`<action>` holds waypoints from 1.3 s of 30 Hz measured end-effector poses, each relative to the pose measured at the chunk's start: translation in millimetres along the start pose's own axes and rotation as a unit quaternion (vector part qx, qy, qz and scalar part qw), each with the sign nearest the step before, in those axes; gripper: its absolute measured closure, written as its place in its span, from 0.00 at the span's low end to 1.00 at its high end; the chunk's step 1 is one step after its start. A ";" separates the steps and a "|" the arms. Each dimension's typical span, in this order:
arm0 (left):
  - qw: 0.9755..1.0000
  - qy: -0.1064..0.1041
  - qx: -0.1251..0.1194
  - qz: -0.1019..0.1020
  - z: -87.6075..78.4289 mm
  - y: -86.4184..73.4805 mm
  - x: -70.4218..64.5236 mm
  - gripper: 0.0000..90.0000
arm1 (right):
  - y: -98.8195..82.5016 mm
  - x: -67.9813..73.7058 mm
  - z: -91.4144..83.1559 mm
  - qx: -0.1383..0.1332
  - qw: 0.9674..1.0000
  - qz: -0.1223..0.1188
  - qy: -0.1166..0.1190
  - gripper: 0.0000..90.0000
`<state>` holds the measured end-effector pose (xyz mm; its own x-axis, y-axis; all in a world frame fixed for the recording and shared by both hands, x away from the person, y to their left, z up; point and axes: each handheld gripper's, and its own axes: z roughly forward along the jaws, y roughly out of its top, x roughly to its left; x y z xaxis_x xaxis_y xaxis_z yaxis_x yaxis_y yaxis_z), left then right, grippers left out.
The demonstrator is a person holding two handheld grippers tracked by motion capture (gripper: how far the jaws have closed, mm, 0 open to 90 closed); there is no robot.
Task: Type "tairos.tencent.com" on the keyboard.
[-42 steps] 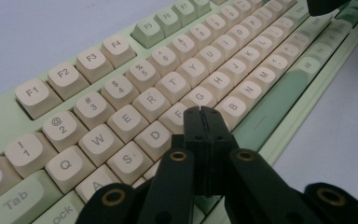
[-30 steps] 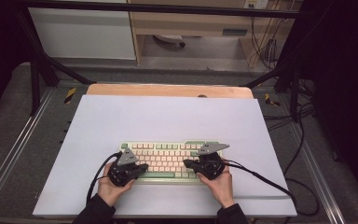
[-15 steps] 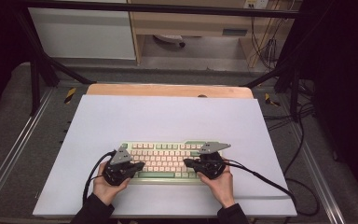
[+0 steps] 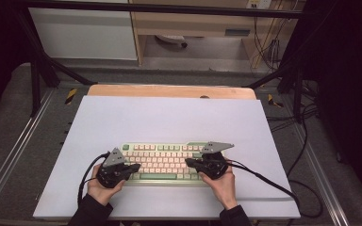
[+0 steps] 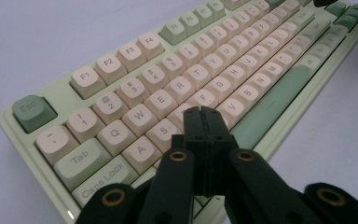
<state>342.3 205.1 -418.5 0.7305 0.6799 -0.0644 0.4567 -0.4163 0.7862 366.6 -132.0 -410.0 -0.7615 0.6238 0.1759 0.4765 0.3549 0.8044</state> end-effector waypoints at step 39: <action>1.000 0.016 -0.013 -0.014 -16.1 -8.3 18.7 1.00 | 11.9 3.8 54.0 0.037 0.999 0.009 -0.028 1.00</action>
<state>344.0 230.9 -416.3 0.7011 0.7099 -0.0665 0.4630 -0.3824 0.7996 393.1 -87.8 -430.4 -0.7277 0.6679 0.1562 0.5222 0.3918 0.7575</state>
